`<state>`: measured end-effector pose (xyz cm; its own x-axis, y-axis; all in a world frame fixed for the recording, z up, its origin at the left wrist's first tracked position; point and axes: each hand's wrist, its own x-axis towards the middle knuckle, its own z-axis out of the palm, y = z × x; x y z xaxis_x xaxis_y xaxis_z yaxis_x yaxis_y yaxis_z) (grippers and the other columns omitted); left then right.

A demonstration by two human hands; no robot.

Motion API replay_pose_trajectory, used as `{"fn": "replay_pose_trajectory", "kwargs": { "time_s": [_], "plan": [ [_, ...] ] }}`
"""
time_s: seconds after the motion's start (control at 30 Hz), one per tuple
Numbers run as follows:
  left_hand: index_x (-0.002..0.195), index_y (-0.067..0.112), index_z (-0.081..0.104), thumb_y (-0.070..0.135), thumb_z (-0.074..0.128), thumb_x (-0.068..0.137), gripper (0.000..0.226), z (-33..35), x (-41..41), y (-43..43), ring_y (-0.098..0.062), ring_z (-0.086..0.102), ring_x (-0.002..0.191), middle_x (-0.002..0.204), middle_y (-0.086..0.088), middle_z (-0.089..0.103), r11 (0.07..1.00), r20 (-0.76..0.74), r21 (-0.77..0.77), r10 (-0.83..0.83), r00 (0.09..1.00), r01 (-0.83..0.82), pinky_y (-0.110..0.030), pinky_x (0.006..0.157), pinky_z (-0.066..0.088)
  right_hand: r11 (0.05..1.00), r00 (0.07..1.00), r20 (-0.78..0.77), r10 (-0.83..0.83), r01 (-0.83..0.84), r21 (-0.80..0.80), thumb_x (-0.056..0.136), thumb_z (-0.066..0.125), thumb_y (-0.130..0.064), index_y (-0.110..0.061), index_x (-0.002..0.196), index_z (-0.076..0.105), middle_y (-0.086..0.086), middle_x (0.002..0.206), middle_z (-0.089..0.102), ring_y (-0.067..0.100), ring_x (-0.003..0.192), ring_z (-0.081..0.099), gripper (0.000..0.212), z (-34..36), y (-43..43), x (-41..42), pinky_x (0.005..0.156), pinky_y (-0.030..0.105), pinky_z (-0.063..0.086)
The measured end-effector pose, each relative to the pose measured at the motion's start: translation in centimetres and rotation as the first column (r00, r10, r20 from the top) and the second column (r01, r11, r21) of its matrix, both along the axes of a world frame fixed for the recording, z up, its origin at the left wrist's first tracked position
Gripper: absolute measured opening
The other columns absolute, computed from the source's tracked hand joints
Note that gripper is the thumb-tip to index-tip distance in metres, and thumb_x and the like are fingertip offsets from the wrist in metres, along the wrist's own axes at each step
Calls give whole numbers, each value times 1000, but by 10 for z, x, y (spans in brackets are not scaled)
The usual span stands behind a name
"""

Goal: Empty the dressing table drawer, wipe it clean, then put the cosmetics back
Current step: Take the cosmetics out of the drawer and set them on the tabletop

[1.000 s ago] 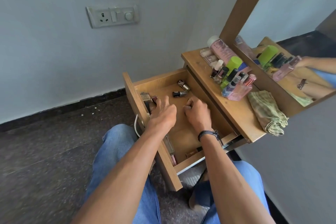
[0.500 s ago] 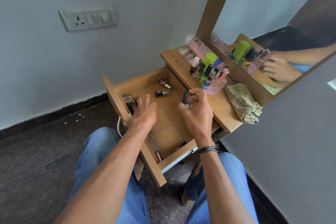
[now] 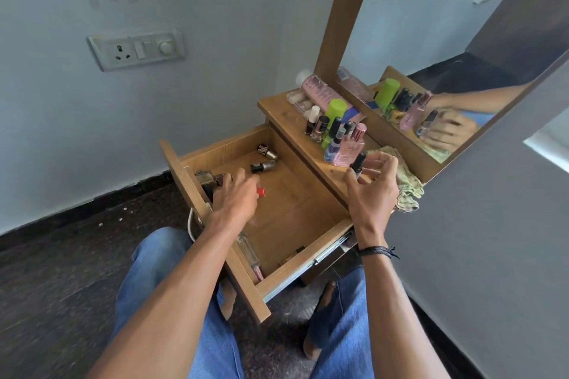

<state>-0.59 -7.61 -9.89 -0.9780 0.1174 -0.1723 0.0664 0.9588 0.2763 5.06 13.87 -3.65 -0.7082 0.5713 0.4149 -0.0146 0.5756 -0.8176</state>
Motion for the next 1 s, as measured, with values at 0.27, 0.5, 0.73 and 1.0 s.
{"fn": "replay_pose_trajectory", "kwargs": {
  "time_s": [0.27, 0.5, 0.73, 1.0],
  "plan": [
    [136, 19, 49, 25, 51, 106, 31, 8, -1, -2, -26, 54, 120, 134, -3, 56, 984, -99, 174, 48, 994, -30, -38, 77, 49, 997, 999, 42, -25, 28, -69, 77, 86, -17, -18, 116, 51, -2, 104, 68, 16, 94, 69, 52, -8, 8, -6, 78, 23, 55],
    [120, 26, 49, 39, 39, 109, 19, 26, -9, 1, -19, 69, 87, 99, 5, 68, 755, 70, 625, 201, 977, -200, -39, 71, 52, 998, 996, 90, -24, 29, -58, 77, 85, -14, -19, 116, 49, -2, 106, 66, 16, 95, 65, 53, -11, 10, -6, 75, 28, 51],
    [125, 17, 62, 30, 55, 104, 25, 45, -3, 6, -14, 74, 78, 102, -6, 71, 224, 291, 909, 263, 920, -351, -30, 72, 62, 993, 996, 93, -2, 13, -120, 76, 84, -12, -28, 111, 44, -3, 103, 66, 16, 93, 67, 55, -11, 14, -7, 70, 17, 46],
    [123, 20, 68, 18, 65, 99, 25, 43, 6, 7, -19, 75, 94, 108, -4, 74, 179, 261, 938, 194, 946, -296, -34, 81, 62, 993, 996, 92, 15, -4, -120, 75, 85, -15, -25, 116, 49, -7, 98, 65, 16, 90, 69, 55, -12, 15, -6, 78, 40, 59]
  ]
}}
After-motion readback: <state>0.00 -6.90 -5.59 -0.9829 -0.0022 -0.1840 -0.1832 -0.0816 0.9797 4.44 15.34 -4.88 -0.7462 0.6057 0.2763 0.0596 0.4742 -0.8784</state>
